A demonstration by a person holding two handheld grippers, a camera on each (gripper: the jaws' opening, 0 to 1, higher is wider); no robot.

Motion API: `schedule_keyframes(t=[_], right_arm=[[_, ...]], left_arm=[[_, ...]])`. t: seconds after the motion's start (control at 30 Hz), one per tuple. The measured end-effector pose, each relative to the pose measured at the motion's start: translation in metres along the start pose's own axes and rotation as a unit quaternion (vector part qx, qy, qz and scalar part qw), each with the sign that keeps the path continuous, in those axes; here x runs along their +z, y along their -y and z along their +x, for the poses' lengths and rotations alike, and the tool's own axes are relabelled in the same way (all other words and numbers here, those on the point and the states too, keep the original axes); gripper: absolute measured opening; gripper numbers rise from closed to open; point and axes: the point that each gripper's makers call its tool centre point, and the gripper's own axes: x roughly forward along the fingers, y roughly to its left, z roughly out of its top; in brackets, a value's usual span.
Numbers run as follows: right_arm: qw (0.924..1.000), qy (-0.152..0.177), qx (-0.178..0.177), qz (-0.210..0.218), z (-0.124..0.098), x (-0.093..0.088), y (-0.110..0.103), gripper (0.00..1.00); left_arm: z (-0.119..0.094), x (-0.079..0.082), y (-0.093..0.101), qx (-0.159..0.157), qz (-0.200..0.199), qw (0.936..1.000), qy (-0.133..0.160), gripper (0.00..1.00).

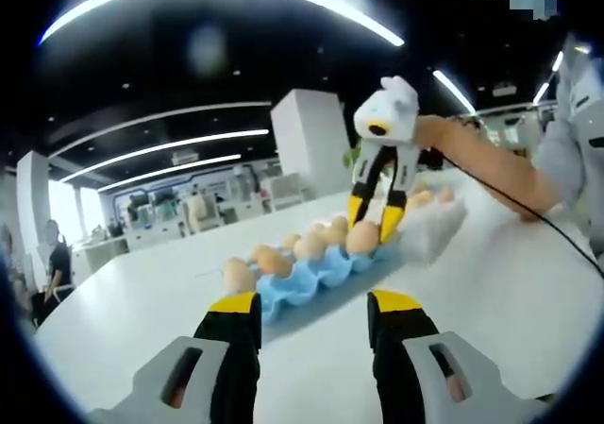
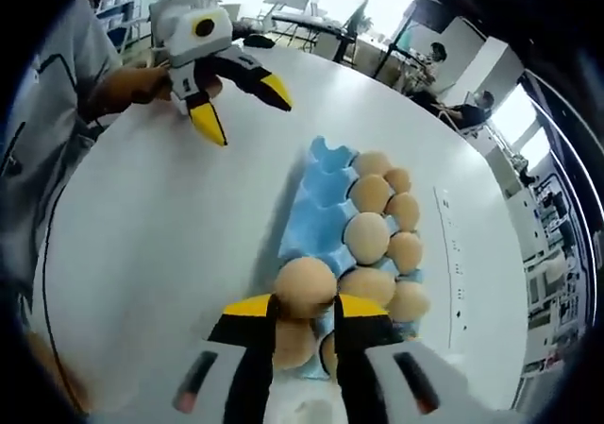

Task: Pick up the eggs on the table and place them into the egg tray on the table

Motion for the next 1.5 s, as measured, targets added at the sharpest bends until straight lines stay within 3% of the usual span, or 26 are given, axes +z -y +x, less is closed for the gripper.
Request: schedule_keyframes(t=[0.03, 0.13, 0.23, 1.5], right_arm=[[0.9994, 0.000, 0.036, 0.004, 0.0004, 0.0014, -0.0131, 0.04], [0.9977, 0.007, 0.017, -0.065, 0.0035, 0.0066, -0.0091, 0.05], [0.9994, -0.002, 0.019, -0.030, 0.0024, 0.0042, -0.0102, 0.05], [0.9995, -0.003, 0.020, -0.023, -0.0001, 0.0003, -0.0088, 0.05]], left_arm=[[0.0000, 0.0000, 0.0000, 0.000, 0.000, 1.0000, 0.000, 0.45], [0.0001, -0.0003, 0.0001, 0.000, 0.000, 1.0000, 0.000, 0.45], [-0.0001, -0.0003, 0.0000, 0.000, 0.001, 1.0000, -0.001, 0.45], [0.0006, -0.0006, -0.0002, 0.000, 0.002, 1.0000, -0.001, 0.45]])
